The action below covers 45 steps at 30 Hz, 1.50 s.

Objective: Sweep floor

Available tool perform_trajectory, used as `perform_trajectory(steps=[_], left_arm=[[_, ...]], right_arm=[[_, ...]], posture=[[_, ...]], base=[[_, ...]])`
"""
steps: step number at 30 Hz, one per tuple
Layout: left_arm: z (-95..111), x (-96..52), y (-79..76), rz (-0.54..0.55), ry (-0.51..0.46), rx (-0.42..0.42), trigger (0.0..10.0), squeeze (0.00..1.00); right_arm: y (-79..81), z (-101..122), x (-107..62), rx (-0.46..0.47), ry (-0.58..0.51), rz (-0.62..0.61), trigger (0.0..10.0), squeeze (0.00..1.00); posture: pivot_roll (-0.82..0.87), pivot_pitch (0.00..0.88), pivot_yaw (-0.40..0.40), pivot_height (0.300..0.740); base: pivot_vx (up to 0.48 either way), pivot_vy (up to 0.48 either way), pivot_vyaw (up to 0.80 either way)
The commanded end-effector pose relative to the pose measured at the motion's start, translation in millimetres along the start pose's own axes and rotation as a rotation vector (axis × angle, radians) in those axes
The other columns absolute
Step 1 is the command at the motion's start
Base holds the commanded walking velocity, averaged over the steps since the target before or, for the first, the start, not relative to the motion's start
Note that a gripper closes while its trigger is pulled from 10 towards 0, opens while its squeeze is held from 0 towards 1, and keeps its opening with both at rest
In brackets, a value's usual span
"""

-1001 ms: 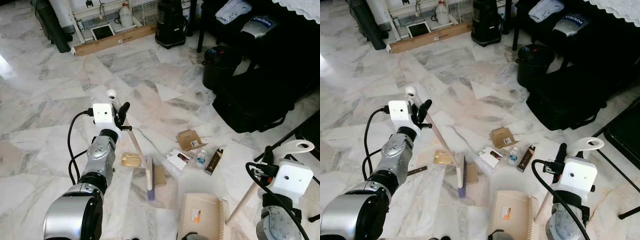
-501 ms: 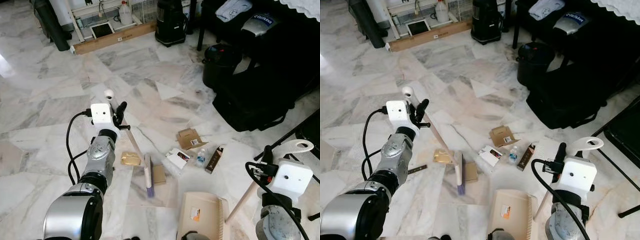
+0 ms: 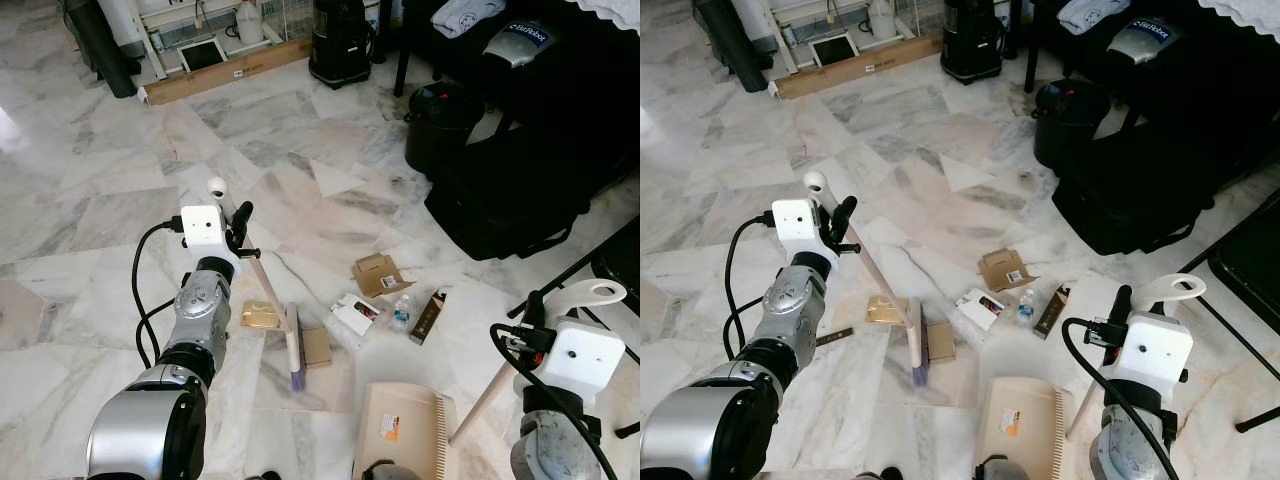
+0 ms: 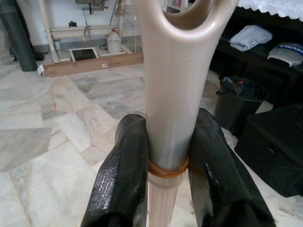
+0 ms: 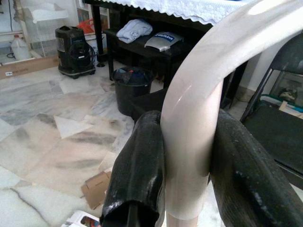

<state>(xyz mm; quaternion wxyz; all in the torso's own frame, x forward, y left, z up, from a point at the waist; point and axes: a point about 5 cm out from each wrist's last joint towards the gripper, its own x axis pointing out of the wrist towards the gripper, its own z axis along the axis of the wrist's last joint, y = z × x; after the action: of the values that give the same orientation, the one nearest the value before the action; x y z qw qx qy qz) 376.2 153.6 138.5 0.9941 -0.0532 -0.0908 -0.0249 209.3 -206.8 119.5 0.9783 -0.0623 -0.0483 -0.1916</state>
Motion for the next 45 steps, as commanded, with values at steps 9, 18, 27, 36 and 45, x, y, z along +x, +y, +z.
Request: perform_trajectory(steps=[9,18,27,36,45], left_arm=[[-4,0.0,-0.1,-0.029,0.044,0.055,10.0,0.00],[-9,-2.8,0.7,-0.083,0.077,0.052,10.0,0.00],[-10,-5.6,9.7,-0.106,0.090,0.066,10.0,0.00],[-4,-10.2,28.4,-0.178,0.078,0.090,10.0,0.00],[1,-20.3,38.7,-0.321,0.081,0.093,10.0,0.00]], right_arm=[[1.7,6,0.5,0.013,-0.024,-0.004,10.0,0.00],[3.4,5,2.7,0.020,-0.026,-0.005,10.0,0.00],[6.7,4,5.5,0.028,-0.028,-0.001,10.0,0.00],[7.5,5,10.7,0.033,-0.037,-0.005,10.0,0.00],[8.9,4,16.3,0.037,-0.046,-0.005,10.0,0.00]], posture=[[-0.18,0.198,0.063,0.740],[-0.17,0.189,0.067,0.740],[-0.15,0.177,0.072,0.740],[-0.13,0.162,0.082,0.740],[-0.11,0.152,0.079,0.740]], base=[[0.000,0.000,0.00],[0.000,0.000,0.00],[0.000,0.000,0.00],[0.000,0.000,0.00],[0.000,0.000,0.00]])
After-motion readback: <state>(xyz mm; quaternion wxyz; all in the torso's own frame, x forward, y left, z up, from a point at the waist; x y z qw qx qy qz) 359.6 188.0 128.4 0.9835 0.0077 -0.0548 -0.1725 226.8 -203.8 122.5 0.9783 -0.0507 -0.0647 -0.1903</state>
